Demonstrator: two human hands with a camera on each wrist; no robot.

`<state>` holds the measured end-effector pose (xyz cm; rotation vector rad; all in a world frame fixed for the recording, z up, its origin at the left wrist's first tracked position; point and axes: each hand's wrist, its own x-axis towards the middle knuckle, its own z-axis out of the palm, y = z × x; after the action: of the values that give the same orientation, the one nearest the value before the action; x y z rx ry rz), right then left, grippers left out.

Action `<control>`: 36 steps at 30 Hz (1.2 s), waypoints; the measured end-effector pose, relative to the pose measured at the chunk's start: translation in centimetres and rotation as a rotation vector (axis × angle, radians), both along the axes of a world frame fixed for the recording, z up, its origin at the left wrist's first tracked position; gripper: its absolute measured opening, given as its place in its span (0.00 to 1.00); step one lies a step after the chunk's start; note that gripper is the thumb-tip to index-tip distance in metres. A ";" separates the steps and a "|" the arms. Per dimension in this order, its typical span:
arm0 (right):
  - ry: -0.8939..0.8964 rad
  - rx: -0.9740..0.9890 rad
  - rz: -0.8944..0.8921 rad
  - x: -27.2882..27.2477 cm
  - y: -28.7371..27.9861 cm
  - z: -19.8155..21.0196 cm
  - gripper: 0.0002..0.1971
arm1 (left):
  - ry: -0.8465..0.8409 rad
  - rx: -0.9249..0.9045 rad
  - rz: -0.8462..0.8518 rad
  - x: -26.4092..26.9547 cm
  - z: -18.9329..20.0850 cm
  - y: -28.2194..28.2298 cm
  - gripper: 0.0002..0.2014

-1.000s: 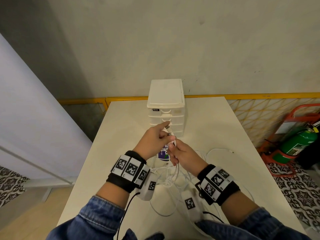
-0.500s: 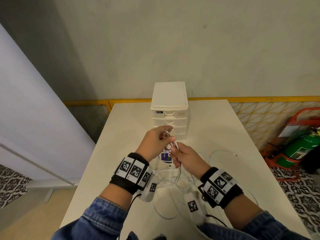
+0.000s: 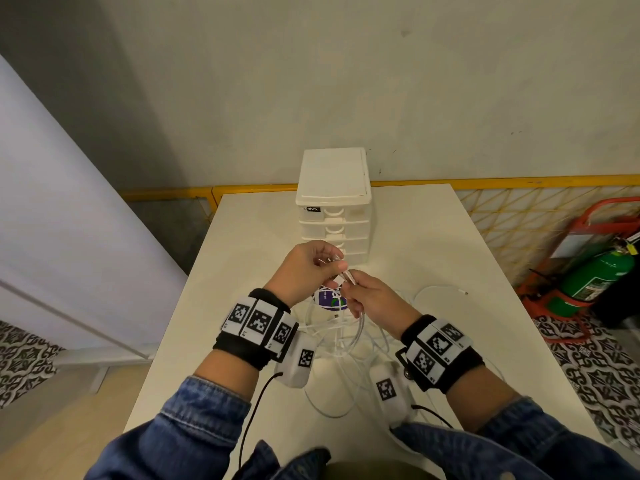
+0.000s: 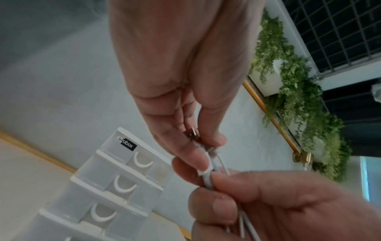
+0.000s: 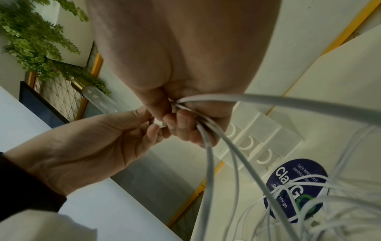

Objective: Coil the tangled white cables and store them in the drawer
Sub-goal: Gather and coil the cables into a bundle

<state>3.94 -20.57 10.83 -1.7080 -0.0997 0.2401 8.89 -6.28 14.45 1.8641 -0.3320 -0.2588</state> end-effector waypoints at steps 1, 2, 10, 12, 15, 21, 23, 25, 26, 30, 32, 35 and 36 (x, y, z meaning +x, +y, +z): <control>-0.010 -0.008 0.000 0.0 0.0 0.0 0.10 | 0.007 -0.008 0.005 0.0 0.0 0.1 0.04; -0.027 -0.028 -0.002 0.0 -0.1 0.0 0.08 | 0.009 -0.018 0.016 0.1 -0.1 0.2 0.05; -0.040 -0.145 0.008 -0.3 -1.3 -1.3 0.13 | -0.085 0.073 0.159 0.4 0.3 2.3 0.04; -0.071 -0.219 0.003 -0.3 -1.1 -1.4 0.13 | -0.269 0.348 0.168 0.3 -0.3 2.5 0.05; -0.198 -0.426 0.057 0.0 -0.4 -1.2 0.13 | -0.559 0.477 0.018 -0.5 -0.2 1.0 0.12; -0.343 -0.469 0.057 0.5 -0.4 0.6 0.10 | -0.122 0.423 -0.116 -1.9 -0.8 -1.2 0.23; -0.345 -0.417 0.044 0.4 -0.7 1.1 0.09 | -0.114 0.484 -0.113 -1.8 -0.3 -1.1 0.29; -0.353 -0.342 0.030 0.5 -1.2 1.6 0.07 | -0.056 0.510 -0.164 -1.6 0.5 -1.1 0.32; -0.348 -0.300 0.052 0.5 -1.6 1.8 0.06 | -0.012 0.483 -0.195 -1.6 0.9 -1.1 0.33; -0.234 -0.309 0.182 0.5 -3.2 1.6 0.03 | 0.071 0.231 -0.120 -1.4 2.1 -0.2 0.29; -0.213 -0.364 0.163 0.4 -3.5 0.3 0.09 | 0.052 0.117 -0.038 -1.1 2.9 0.2 0.28; -0.197 -0.409 0.061 0.1 -3.6 -1.4 0.08 | 0.053 -0.094 0.059 -0.6 4.4 0.9 0.25; -0.200 -0.416 0.033 0.2 -3.9 -1.8 0.07 | 0.054 -0.155 0.088 -0.4 4.8 1.1 0.24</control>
<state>4.13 -24.44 9.00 -2.1437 -0.2390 0.1177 8.52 -5.18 19.29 1.7110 -0.2255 -0.2167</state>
